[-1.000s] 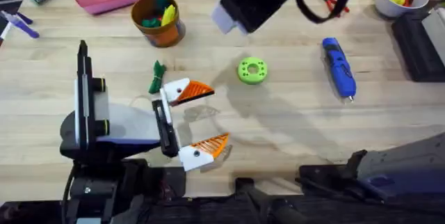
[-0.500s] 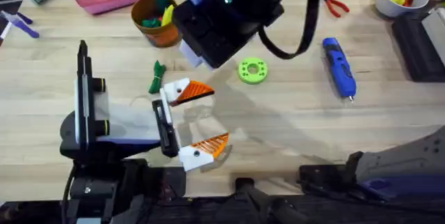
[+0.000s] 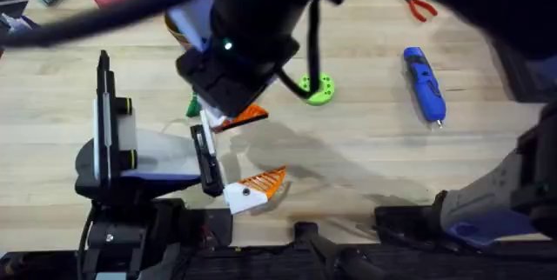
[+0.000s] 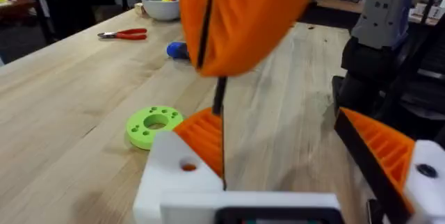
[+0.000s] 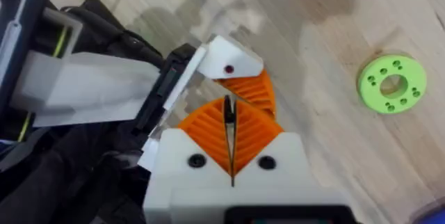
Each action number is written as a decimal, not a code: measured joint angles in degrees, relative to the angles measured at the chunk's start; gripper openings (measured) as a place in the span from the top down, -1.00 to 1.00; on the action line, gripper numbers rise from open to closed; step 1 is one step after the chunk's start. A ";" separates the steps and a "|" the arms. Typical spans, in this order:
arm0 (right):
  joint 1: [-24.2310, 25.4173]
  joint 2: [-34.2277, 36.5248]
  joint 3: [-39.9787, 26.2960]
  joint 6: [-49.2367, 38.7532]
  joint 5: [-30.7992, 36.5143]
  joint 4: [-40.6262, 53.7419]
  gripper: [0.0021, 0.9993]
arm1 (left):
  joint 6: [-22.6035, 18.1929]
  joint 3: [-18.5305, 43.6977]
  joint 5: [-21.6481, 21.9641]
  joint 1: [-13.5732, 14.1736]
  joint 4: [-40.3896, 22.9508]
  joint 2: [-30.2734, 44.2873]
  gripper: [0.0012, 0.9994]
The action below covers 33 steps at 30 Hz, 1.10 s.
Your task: Pick up the gripper from the table and insert it into the empty holder that is missing its gripper. Then pick up a screw, insert it into the mounting hole, and use the screwdriver to tighten it. Finally, clean up the table by picking up the vegetable and placing it into the bucket.
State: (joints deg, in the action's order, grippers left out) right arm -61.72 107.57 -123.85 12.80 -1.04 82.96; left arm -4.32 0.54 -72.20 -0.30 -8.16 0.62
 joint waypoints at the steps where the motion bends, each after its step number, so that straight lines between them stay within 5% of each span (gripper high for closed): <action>1: -0.24 0.40 -0.10 -0.24 -0.12 0.00 0.99 | 0.00 0.00 0.00 0.00 0.00 0.00 -0.97; 33: -0.41 3.41 -0.66 -0.42 -0.31 -2.05 0.99 | 0.00 0.00 0.00 0.00 0.00 0.00 -0.97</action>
State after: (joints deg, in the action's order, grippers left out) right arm -62.13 110.98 -124.51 12.38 -1.34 80.90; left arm -4.32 0.54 -72.20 -0.30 -8.16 0.62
